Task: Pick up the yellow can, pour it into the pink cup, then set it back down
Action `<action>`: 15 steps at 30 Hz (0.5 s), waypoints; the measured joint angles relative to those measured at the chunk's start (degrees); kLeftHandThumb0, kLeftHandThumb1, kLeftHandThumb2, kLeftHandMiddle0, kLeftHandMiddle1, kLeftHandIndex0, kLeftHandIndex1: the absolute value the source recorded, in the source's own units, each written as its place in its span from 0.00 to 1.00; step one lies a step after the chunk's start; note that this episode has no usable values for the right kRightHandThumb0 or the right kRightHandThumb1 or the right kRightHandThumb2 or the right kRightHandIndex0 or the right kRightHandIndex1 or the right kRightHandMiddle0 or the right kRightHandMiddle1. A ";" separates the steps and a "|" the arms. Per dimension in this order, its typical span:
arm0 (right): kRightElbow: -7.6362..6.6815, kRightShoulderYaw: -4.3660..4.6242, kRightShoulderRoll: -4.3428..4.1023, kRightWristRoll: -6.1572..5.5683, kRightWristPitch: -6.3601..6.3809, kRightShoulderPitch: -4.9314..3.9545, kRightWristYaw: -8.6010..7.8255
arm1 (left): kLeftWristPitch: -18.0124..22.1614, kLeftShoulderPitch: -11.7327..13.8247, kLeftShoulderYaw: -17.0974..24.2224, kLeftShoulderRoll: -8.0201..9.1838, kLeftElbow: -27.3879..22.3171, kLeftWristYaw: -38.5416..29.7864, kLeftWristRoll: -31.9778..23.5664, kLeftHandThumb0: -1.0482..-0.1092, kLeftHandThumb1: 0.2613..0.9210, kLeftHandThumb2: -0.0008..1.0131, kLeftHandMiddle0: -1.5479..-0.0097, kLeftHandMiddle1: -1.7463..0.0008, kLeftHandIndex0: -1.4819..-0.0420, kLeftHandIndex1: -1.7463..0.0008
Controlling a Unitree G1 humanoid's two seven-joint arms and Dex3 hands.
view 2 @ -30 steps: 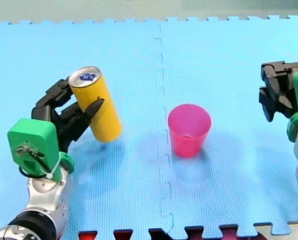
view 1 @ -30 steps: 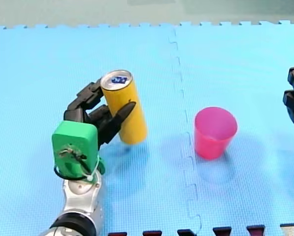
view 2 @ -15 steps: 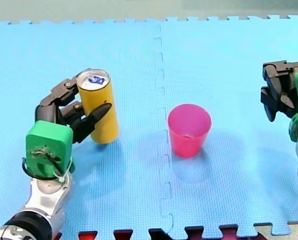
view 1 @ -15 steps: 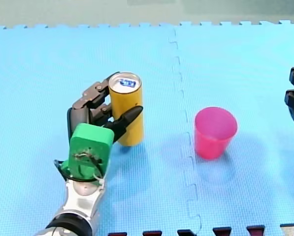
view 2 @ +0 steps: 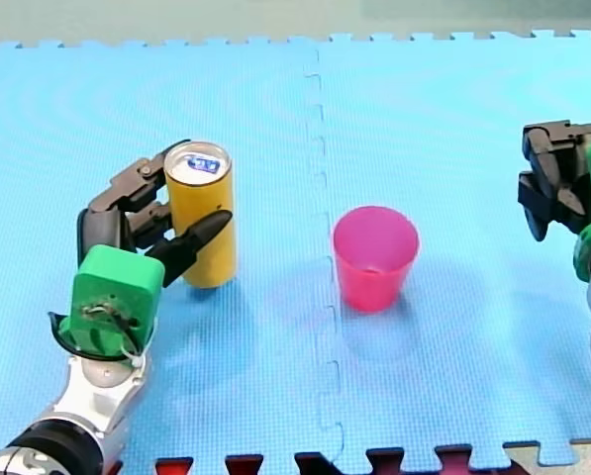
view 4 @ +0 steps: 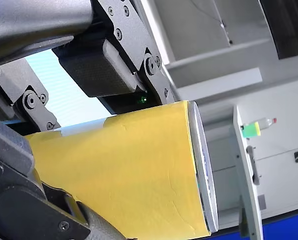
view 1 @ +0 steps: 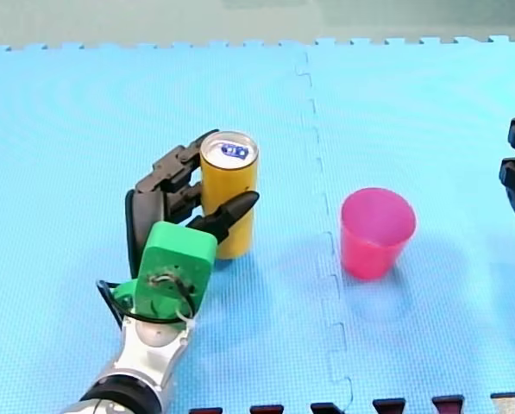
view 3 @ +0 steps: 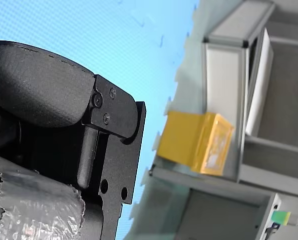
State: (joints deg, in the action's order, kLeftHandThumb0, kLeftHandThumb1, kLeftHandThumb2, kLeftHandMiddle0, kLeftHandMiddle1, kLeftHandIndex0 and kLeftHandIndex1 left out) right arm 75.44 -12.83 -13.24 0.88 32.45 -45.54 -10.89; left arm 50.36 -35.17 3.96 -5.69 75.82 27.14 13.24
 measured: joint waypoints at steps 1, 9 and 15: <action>0.00 -0.02 -0.01 -0.04 -0.02 0.00 0.00 | -0.15 0.04 0.08 -0.05 0.05 -0.08 -0.12 0.74 0.78 0.00 0.16 1.00 0.19 1.00; 0.00 -0.05 -0.31 -0.14 -0.14 0.00 -0.07 | -0.39 0.38 2.76 -1.44 0.31 -4.42 -4.21 0.73 0.79 0.00 0.16 1.00 0.19 1.00; -0.01 -0.12 -0.44 -0.30 -0.24 0.00 -0.27 | 0.25 0.70 5.36 -2.61 0.33 -9.21 -7.84 0.74 0.79 0.00 0.17 1.00 0.25 1.00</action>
State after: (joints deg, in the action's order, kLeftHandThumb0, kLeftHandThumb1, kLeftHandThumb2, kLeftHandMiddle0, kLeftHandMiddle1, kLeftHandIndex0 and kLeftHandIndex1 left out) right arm 75.43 -12.95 -13.68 0.57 32.21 -45.55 -11.15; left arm 50.61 -34.48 9.33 -8.29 76.15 17.93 5.41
